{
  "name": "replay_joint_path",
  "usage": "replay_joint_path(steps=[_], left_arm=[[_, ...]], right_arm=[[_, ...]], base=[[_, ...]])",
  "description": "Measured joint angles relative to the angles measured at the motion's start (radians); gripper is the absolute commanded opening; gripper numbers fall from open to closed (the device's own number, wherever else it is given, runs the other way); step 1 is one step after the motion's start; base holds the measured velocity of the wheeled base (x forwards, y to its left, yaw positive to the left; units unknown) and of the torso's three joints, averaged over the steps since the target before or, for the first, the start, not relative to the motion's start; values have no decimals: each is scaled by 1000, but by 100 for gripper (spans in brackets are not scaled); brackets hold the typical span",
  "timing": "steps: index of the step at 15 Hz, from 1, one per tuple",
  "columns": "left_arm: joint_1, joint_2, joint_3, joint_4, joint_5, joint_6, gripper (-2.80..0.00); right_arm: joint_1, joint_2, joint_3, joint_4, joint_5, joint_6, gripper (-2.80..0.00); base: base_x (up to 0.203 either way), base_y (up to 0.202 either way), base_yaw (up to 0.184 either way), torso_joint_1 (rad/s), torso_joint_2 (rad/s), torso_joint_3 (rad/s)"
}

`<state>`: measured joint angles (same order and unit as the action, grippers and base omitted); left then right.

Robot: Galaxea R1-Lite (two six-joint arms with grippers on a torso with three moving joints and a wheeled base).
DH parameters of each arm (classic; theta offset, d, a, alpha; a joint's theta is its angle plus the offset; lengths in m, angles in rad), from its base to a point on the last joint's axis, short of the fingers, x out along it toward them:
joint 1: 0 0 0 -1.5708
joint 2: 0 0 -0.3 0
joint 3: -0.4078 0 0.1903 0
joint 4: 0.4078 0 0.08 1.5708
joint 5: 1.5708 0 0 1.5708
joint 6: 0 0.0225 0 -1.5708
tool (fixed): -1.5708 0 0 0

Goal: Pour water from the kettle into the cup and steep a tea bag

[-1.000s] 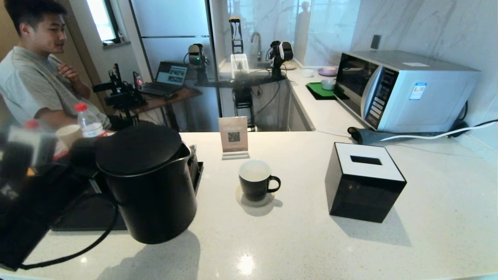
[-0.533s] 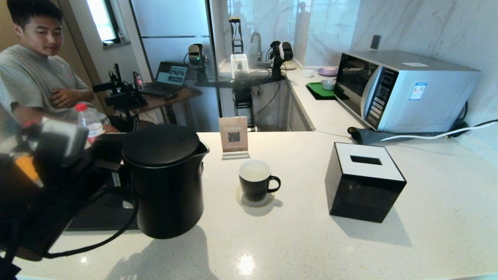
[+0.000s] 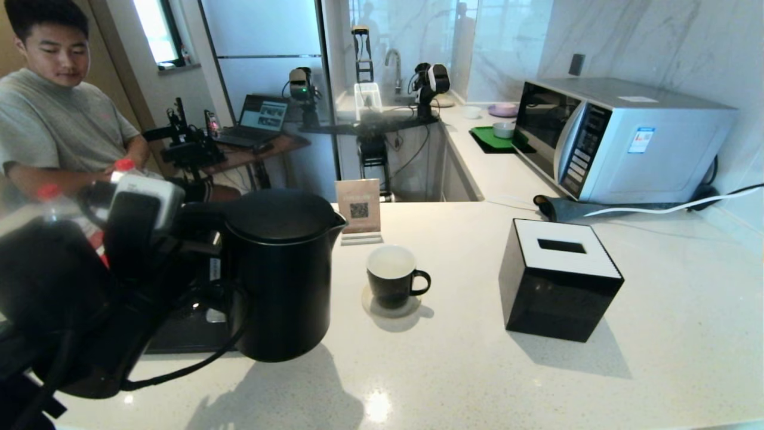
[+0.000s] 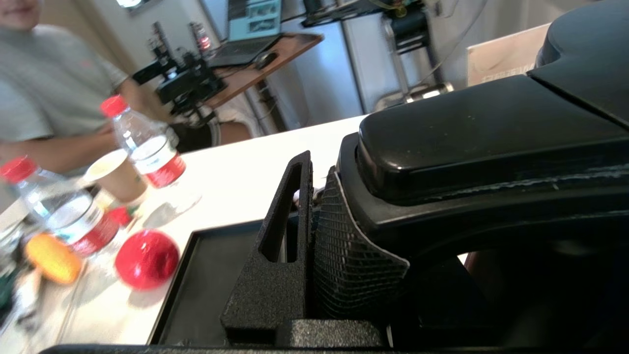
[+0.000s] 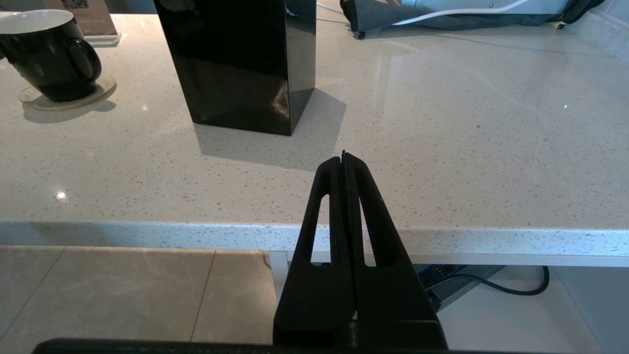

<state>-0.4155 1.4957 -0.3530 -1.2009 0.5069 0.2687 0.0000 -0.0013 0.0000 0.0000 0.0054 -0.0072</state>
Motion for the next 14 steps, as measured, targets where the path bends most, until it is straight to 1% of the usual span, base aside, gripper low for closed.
replay_joint_path(steps=[2, 3, 6, 11, 14], left_arm=[[-37, 0, -4, 38, 60, 1, -280], [-46, 0, -10, 61, 74, 6, -280], [-54, 1, -34, 90, 100, 49, -280], [-56, 5, -97, 226, 102, 53, -280], [-56, 18, -141, 281, 102, 53, -280]], right_arm=[[0, 0, 0, 0, 0, 0, -280], [0, 0, 0, 0, 0, 0, -280], [0, 0, 0, 0, 0, 0, -280], [0, 0, 0, 0, 0, 0, -280], [0, 0, 0, 0, 0, 0, -280]], base=[[0, 0, 0, 0, 0, 0], [0, 0, 0, 0, 0, 0], [0, 0, 0, 0, 0, 0], [0, 0, 0, 0, 0, 0], [0, 0, 0, 0, 0, 0]])
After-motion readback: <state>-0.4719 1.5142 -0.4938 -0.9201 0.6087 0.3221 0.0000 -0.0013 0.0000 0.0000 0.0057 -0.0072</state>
